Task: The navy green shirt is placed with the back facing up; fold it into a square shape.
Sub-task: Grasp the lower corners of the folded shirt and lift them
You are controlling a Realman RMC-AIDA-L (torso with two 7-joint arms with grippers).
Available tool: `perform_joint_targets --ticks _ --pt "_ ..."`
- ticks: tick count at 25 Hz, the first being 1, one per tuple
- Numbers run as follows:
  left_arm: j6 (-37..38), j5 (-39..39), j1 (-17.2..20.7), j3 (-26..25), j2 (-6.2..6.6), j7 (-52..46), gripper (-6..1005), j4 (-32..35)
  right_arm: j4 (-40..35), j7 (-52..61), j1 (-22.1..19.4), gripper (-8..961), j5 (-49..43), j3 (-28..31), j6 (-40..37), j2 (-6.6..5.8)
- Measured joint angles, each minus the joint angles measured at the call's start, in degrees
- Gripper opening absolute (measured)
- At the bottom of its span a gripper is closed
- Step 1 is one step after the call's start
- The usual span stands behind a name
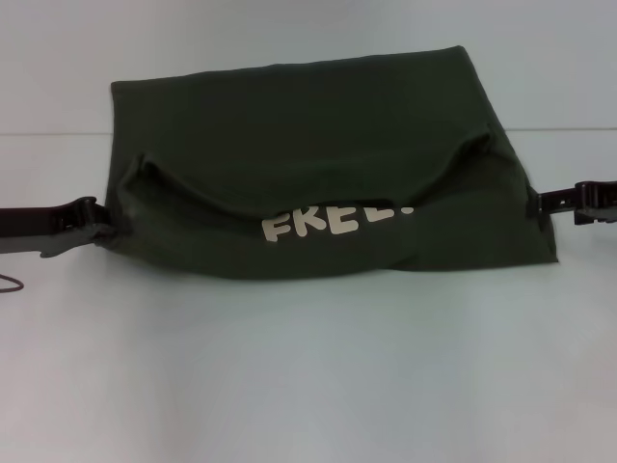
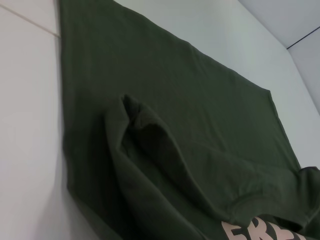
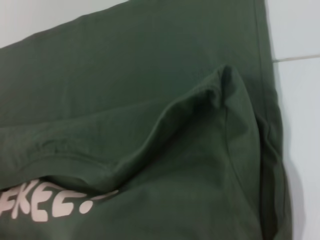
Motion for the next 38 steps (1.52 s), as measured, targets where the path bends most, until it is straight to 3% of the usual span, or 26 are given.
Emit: perform_joint_targets --ticks 7,22,30,38 --pt "-0.37 0.04 -0.02 -0.01 -0.23 0.00 10 -0.03 1.32 -0.24 0.22 914 -2.60 -0.57 4.17 2.01" --pt "-1.24 0.04 0.17 0.08 -0.58 0.18 20 -0.02 7.35 -0.34 1.56 915 -2.76 -1.05 11.36 3.36" --pt "-1.53 0.04 0.32 0.09 -0.66 0.24 25 -0.03 9.88 -0.15 3.11 915 -2.92 -2.77 13.33 3.48" --pt "-1.80 0.04 0.21 -0.11 -0.65 0.49 30 -0.03 9.75 0.24 3.42 824 -2.52 -2.76 12.95 3.49"
